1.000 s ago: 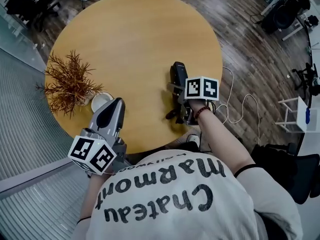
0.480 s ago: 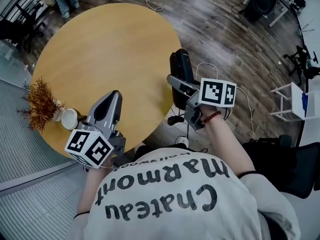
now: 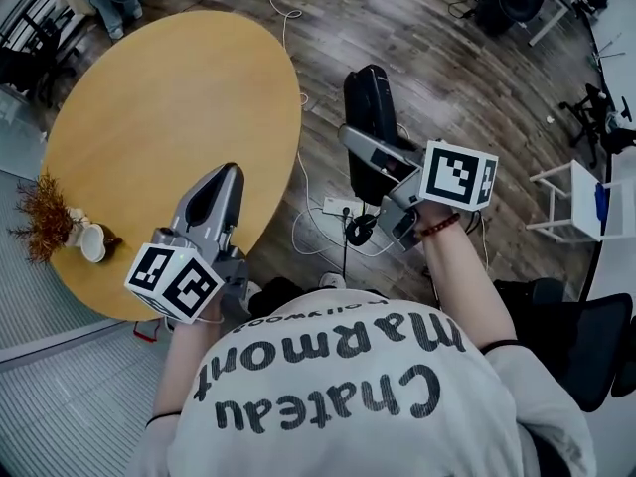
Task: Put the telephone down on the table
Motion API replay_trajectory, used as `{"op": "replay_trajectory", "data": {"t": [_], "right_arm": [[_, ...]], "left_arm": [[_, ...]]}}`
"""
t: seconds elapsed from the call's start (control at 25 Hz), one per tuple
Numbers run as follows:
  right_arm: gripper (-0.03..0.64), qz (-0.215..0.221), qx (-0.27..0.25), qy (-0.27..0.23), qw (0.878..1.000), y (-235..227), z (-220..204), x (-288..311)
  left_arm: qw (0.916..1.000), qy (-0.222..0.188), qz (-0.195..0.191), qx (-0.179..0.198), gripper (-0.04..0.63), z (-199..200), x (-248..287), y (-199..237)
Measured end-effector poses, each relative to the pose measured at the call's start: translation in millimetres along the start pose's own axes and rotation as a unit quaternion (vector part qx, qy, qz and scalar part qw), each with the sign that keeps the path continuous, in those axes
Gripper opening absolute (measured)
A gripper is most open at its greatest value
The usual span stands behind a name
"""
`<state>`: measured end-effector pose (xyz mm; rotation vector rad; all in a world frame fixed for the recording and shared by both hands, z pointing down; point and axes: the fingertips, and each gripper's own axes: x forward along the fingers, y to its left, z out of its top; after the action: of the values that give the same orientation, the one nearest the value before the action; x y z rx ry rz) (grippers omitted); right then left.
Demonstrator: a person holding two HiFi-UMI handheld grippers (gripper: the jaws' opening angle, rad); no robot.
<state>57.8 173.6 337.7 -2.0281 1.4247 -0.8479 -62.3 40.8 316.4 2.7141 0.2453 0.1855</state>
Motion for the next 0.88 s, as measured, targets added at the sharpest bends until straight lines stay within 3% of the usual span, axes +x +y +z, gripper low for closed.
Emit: {"op": "replay_trajectory", "data": {"t": [0.28,0.52,0.68,0.88], "right_arm": [[0.307,0.025,0.006,0.001,1.0,-15.1,18.2,11.1],[0.308,0.071,0.02,0.0,0.997,-24.1,47.8,47.0],[0.308,0.074,0.044,0.018,0.996,-48.1,70.4,77.5],[0.308,0.073,0.022,0.05,0.996,-69.4,86.3,124.7]], "left_arm": [[0.9999,0.012,0.009,-0.007,0.006,-8.3,28.4,1.3],[0.9995,0.024,0.017,-0.013,0.006,-5.6,64.8,33.0],[0.9994,0.025,0.02,-0.015,0.006,7.3,107.0,59.3],[0.9993,0.01,0.028,-0.023,0.006,22.9,146.5,94.2]]}}
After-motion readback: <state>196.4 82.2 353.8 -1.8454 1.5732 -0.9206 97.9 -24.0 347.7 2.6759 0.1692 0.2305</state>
